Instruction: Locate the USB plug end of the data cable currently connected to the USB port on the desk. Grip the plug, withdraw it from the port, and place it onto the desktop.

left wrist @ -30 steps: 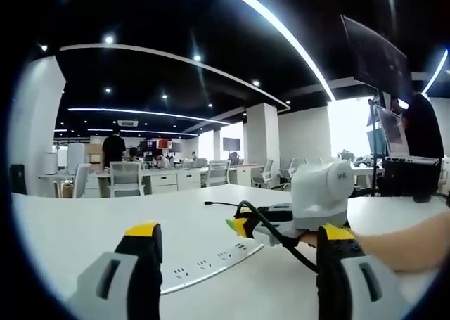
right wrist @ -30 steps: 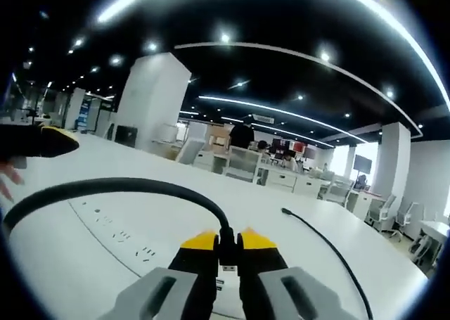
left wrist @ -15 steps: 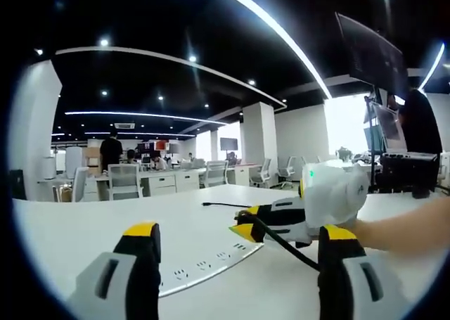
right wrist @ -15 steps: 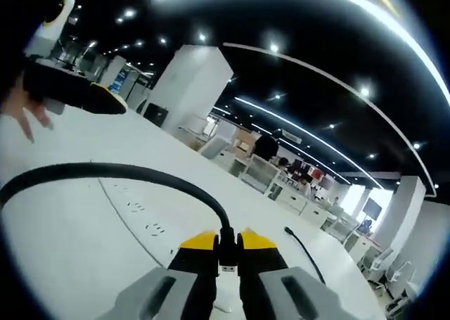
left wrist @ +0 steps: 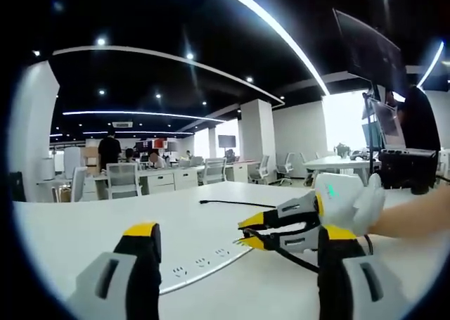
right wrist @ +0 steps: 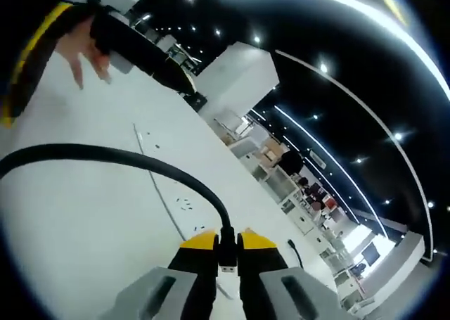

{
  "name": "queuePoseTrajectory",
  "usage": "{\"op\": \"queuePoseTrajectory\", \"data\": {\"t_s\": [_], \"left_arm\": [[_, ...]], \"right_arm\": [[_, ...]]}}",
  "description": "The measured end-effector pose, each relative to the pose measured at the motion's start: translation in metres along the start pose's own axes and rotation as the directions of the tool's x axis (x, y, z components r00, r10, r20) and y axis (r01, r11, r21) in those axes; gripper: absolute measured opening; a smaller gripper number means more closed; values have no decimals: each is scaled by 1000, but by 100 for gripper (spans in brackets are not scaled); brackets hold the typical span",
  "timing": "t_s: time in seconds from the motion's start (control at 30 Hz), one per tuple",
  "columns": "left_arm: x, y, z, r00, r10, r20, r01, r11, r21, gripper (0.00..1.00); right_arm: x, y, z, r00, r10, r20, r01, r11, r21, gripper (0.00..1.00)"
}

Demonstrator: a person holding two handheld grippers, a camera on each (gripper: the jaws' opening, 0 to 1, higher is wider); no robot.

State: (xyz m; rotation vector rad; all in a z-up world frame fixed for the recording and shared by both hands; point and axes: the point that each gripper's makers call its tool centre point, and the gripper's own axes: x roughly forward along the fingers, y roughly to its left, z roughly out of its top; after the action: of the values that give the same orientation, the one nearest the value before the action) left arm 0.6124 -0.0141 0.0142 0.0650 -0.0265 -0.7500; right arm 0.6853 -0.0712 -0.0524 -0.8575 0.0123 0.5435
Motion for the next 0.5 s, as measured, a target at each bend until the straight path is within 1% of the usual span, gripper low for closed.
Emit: {"op": "queuePoseTrajectory", "data": {"t_s": [0.17, 0.3, 0.37, 0.5], "left_arm": [[1, 0, -2, 1000, 2, -11, -2, 1000, 5, 93], [1, -1, -2, 1000, 0, -8, 0, 1000, 2, 93], [1, 1, -3, 1000, 9, -15, -9, 1000, 16, 92], [0, 3, -3, 1000, 15, -11, -15, 1000, 15, 92]], "right_arm": [[-3, 8, 0, 1000, 27, 3, -27, 1000, -7, 11], [-5, 14, -5, 999, 40, -3, -40, 999, 6, 11], [-5, 16, -8, 999, 45, -6, -45, 999, 12, 11], [-5, 15, -8, 999, 42, 4, -42, 999, 21, 11]]}}
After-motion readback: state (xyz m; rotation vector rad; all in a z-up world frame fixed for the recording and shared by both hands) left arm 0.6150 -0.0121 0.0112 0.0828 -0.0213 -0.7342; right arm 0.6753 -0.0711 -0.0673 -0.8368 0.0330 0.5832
